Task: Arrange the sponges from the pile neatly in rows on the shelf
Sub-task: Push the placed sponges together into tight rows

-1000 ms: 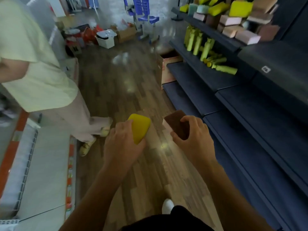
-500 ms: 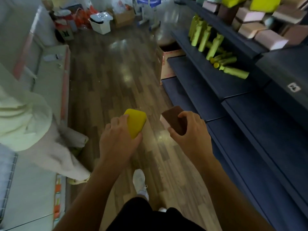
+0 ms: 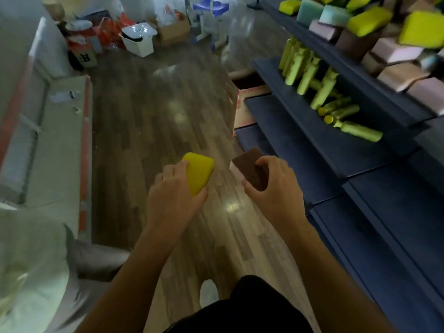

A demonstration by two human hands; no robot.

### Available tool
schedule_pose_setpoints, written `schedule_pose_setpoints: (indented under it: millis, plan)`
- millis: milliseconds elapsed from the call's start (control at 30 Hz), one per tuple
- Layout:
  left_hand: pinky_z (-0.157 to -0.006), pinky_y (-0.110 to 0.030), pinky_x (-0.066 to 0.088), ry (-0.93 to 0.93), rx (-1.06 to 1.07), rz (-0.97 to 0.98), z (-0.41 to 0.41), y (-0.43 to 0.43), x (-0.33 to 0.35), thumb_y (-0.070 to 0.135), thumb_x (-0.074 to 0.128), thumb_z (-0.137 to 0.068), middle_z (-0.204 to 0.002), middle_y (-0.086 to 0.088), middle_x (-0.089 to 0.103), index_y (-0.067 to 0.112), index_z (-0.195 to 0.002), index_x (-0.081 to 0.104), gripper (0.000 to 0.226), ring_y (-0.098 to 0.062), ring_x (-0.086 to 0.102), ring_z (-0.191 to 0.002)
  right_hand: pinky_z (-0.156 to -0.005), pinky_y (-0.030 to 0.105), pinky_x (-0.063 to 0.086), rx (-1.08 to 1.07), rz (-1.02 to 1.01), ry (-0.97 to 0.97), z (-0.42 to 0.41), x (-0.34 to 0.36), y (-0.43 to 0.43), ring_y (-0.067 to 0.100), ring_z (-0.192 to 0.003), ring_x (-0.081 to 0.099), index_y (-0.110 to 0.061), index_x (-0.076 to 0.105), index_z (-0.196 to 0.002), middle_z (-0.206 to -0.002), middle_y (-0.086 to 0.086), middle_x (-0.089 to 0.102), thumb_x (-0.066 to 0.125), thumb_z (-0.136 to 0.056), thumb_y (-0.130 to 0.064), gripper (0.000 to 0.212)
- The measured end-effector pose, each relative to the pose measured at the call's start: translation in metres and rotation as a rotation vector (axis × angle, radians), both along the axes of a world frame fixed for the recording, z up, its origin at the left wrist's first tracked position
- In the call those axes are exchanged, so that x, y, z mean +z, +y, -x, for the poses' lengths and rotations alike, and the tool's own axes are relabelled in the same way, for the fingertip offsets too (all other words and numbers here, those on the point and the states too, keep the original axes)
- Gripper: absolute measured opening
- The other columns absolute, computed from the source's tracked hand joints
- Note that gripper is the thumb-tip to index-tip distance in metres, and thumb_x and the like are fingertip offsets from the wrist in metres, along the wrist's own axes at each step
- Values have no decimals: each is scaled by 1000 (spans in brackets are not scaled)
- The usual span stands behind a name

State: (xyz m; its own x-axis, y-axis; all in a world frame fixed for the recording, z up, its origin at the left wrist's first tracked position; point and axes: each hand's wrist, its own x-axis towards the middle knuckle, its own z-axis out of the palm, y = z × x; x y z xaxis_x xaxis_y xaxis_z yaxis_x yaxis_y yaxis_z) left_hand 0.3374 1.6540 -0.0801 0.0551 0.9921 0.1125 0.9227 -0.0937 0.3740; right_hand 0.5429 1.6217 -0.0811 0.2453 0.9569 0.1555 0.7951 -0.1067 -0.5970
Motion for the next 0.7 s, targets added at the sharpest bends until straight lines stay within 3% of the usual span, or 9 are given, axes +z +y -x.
schedule_pose_setpoints:
  millis: [433, 700]
  plan:
    - [-85, -46, 49, -4, 8, 4, -43, 158, 3, 46, 70, -79, -124, -14, 54, 13, -137, 45, 72, -33, 55, -107, -75, 25, 40, 79, -33, 3, -50, -12, 177, 11, -102, 45, -24, 51, -120, -120, -2, 52, 71, -81, -47, 50]
    - [-86, -44, 49, -3, 48, -22, -80, 256, 10, 47, 69, -80, -124, -13, 53, 15, -138, 43, 71, -31, 55, -107, -78, 29, 49, 92, -30, -12, -89, -10, 277, 14, -102, 48, -24, 50, -121, -117, -3, 53, 74, -80, -44, 52]
